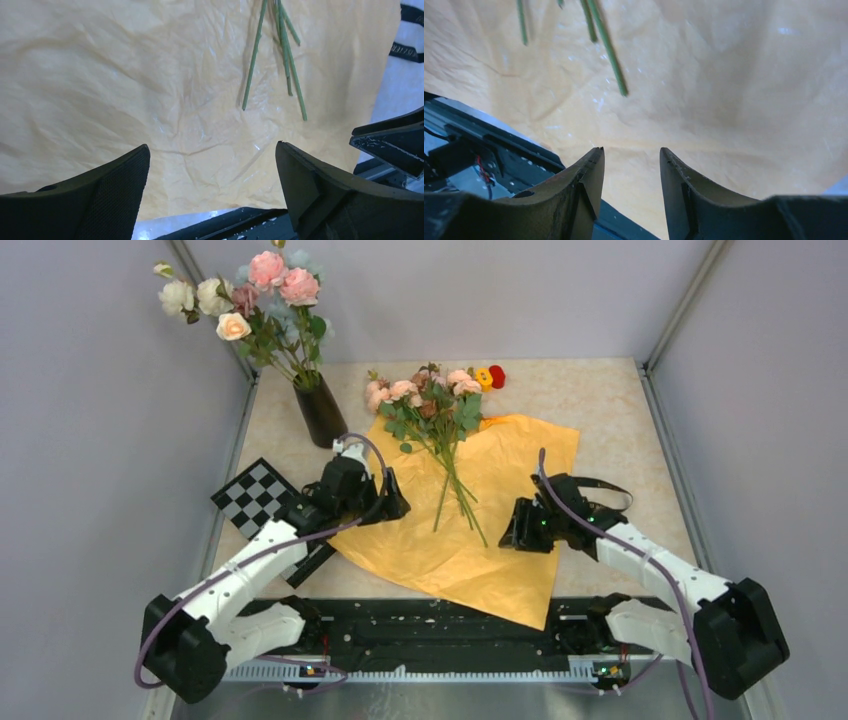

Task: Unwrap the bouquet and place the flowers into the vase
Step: Unfold the wrapping paper at the center of the board.

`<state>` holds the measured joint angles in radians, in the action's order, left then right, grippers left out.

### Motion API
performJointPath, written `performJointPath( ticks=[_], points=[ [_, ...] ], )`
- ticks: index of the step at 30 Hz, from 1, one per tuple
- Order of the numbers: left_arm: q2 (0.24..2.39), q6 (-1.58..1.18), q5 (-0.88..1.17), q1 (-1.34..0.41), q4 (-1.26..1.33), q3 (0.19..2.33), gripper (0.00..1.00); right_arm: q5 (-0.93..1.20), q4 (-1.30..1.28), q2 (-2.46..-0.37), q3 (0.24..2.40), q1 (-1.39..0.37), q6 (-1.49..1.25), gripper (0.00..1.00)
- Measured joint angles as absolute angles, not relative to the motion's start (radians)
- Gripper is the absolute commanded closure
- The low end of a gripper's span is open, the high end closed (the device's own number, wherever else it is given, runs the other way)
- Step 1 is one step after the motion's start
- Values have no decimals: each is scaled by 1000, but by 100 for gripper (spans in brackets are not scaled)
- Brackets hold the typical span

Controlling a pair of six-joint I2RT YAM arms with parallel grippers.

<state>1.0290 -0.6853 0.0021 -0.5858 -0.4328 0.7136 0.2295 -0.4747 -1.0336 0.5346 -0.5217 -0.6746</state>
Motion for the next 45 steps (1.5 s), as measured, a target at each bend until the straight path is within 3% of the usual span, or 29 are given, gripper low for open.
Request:
performJointPath(
  ticks=[9,18,29,45],
  points=[
    [1104,-445,79,-369,-590,974,1,203,-294,-1394,838,-537,-612,65],
    [1098,-300,-6,-236,-612,987,1,175,-238,-1679,1165,-561,-491,70],
    [1079,-255,-50,-212,-611,955,1,60,-193,-1820,1180,-675,-482,75],
    [1060,-254,-47,-204,-609,945,1,-109,-124,-1847,1180,-698,-466,76]
  ],
)
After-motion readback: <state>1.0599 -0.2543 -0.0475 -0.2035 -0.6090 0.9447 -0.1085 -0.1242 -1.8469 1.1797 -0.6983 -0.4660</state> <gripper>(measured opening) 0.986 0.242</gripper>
